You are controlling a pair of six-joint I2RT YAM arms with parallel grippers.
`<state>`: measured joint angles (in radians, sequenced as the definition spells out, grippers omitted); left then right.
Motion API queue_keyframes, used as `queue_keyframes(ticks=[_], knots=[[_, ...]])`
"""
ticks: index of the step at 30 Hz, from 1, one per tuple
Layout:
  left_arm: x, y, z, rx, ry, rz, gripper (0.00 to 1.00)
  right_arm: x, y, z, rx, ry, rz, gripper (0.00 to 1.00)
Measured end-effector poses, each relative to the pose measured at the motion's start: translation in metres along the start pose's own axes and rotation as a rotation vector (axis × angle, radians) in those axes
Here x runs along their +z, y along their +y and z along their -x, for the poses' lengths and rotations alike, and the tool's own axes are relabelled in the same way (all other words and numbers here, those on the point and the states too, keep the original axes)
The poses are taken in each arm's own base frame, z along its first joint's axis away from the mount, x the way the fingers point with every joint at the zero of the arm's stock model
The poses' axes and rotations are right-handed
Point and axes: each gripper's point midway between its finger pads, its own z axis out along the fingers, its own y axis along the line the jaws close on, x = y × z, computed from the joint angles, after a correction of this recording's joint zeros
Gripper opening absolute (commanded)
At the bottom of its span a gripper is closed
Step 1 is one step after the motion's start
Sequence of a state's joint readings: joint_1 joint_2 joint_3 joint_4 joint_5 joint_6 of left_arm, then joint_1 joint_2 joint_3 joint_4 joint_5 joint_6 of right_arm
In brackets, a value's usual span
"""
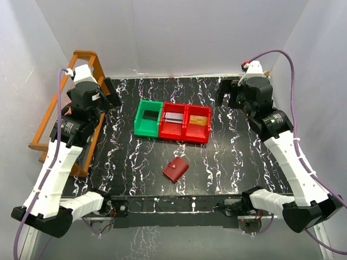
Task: Take the credit cards out of the card holder
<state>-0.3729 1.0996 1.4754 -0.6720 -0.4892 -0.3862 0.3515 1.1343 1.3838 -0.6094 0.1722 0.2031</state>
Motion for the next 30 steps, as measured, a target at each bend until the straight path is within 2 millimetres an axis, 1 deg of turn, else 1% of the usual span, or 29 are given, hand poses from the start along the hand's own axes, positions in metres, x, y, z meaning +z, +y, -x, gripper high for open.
queue_keyframes(ticks=[2, 7, 10, 14, 17, 21, 23, 25, 27, 30], knots=[[0.003, 0.005, -0.006, -0.009, 0.007, 0.01, 0.98, 0.001, -0.002, -0.015, 0.014, 0.031, 0.011, 0.98], [0.008, 0.023, -0.029, -0.034, 0.046, 0.04, 0.99, -0.003, -0.005, -0.063, 0.068, 0.13, 0.063, 0.98], [0.008, 0.031, -0.051, -0.047, 0.091, 0.029, 0.98, -0.008, -0.003, -0.099, 0.104, 0.213, 0.105, 0.98], [0.009, 0.03, -0.086, -0.089, 0.175, -0.038, 0.99, -0.015, 0.006, -0.145, 0.148, 0.328, 0.159, 0.98], [0.01, 0.024, -0.118, -0.135, 0.267, -0.094, 0.99, -0.025, 0.024, -0.181, 0.165, 0.436, 0.205, 0.94], [0.004, 0.011, -0.154, -0.216, 0.395, -0.186, 0.99, -0.042, 0.056, -0.216, 0.169, 0.556, 0.272, 0.89], [0.0, 0.005, -0.167, -0.247, 0.446, -0.23, 0.99, -0.05, 0.072, -0.23, 0.167, 0.612, 0.302, 0.85], [-0.006, -0.003, -0.181, -0.276, 0.505, -0.281, 0.99, -0.06, 0.092, -0.246, 0.154, 0.666, 0.331, 0.78], [-0.012, -0.008, -0.198, -0.3, 0.563, -0.329, 0.99, -0.071, 0.111, -0.263, 0.134, 0.707, 0.368, 0.74], [-0.022, -0.015, -0.227, -0.337, 0.661, -0.394, 0.98, -0.084, 0.132, -0.295, 0.13, 0.789, 0.38, 0.66]])
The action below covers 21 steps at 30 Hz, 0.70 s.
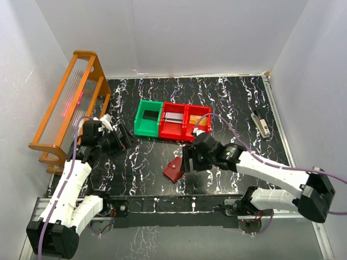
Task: Take the credit cards out of the card holder
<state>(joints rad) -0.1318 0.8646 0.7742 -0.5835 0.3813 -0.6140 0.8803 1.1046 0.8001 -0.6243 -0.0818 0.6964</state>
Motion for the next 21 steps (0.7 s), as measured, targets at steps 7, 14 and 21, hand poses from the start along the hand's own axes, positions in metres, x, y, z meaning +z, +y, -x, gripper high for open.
queue_keyframes(ticks=[7, 14, 21], knots=[[0.01, 0.005, -0.048, -0.059, 0.155, -0.097, 0.98, 0.05, -0.006, -0.056, 0.182, 0.093, -0.084, 0.61], [0.008, -0.005, -0.064, -0.045, 0.219, -0.168, 0.94, 0.071, -0.008, -0.057, 0.434, -0.016, -0.031, 0.63], [0.023, -0.005, -0.077, -0.025, 0.314, -0.157, 0.87, 0.079, -0.014, -0.037, 0.614, -0.149, -0.004, 0.58]])
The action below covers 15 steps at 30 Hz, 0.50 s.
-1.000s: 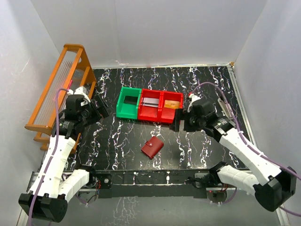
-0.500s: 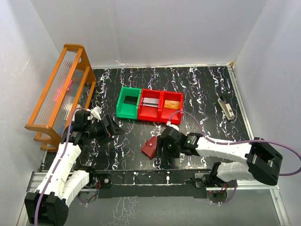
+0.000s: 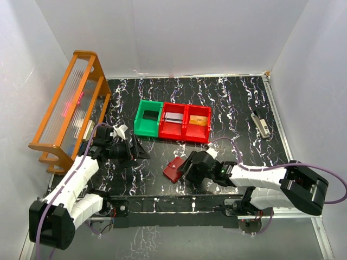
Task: Take the credit cards out of the card holder
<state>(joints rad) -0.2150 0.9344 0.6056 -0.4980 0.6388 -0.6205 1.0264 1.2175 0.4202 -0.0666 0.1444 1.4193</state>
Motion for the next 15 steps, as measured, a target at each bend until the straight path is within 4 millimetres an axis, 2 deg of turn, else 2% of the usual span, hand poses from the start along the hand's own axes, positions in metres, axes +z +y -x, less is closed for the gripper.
queue_keyframes(ticks=[3, 7, 8, 9, 13, 15], knots=[[0.008, 0.003, -0.005, 0.003, 0.047, 0.022, 0.84, 0.004, -0.002, 0.019, 0.045, -0.05, -0.003, 0.56], [0.011, 0.003, -0.007, 0.024, 0.056, 0.029, 0.8, 0.012, -0.002, 0.034, 0.052, -0.072, -0.016, 0.43], [0.011, 0.003, -0.006, 0.028, 0.052, 0.029, 0.8, 0.017, -0.001, 0.035, 0.031, -0.068, -0.029, 0.39], [0.012, 0.003, -0.004, 0.031, 0.045, 0.028, 0.8, 0.018, 0.0, 0.036, 0.027, -0.068, -0.03, 0.3], [0.009, 0.002, 0.001, 0.043, 0.006, 0.033, 0.81, 0.029, 0.003, 0.033, -0.062, -0.03, -0.057, 0.13], [0.006, 0.002, 0.005, 0.052, -0.033, 0.046, 0.89, 0.033, 0.006, 0.03, -0.105, -0.006, -0.058, 0.11]])
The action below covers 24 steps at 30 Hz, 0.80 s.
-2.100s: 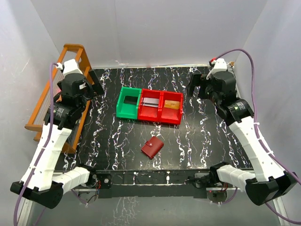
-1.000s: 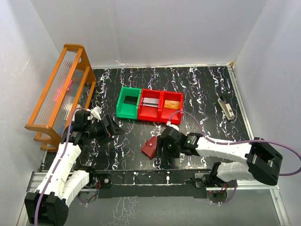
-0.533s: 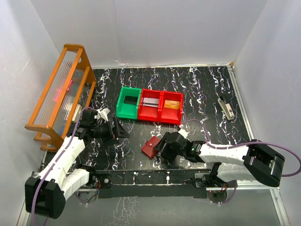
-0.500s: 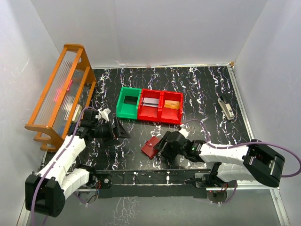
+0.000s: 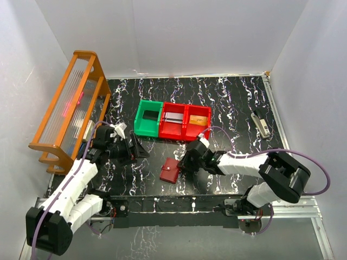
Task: Take the credit cards out of the card holder
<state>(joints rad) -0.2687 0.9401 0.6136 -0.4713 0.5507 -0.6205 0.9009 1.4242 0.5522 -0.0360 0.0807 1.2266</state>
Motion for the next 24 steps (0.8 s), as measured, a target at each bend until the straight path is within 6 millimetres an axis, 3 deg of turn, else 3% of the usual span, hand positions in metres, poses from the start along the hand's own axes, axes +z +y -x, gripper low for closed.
queue_keyframes(ticks=[3, 10, 12, 15, 18, 21, 24], knots=[[-0.009, -0.001, 0.01, 0.016, -0.085, 0.018, 0.99, 0.002, 0.007, -0.002, -0.06, 0.027, 0.012, 0.11], [-0.031, -0.017, 0.033, 0.012, -0.271, -0.008, 0.99, 0.0, 0.009, -0.009, -0.193, 0.081, 0.041, 0.11], [-0.033, -0.024, 0.037, -0.002, -0.297, -0.041, 0.93, -0.001, 0.009, -0.01, -0.222, 0.086, 0.045, 0.11], [-0.024, -0.032, 0.037, -0.033, -0.264, -0.098, 0.84, -0.005, 0.005, -0.01, -0.249, 0.091, 0.035, 0.11], [-0.005, -0.031, 0.031, -0.063, -0.172, -0.109, 0.83, -0.008, 0.002, -0.009, -0.263, 0.088, 0.018, 0.11], [0.017, -0.02, 0.013, -0.056, -0.047, -0.025, 0.8, -0.01, 0.0, -0.007, -0.264, 0.08, 0.004, 0.11], [0.032, -0.027, -0.008, 0.043, 0.059, 0.053, 0.75, -0.012, -0.001, -0.006, -0.255, 0.077, 0.002, 0.11]])
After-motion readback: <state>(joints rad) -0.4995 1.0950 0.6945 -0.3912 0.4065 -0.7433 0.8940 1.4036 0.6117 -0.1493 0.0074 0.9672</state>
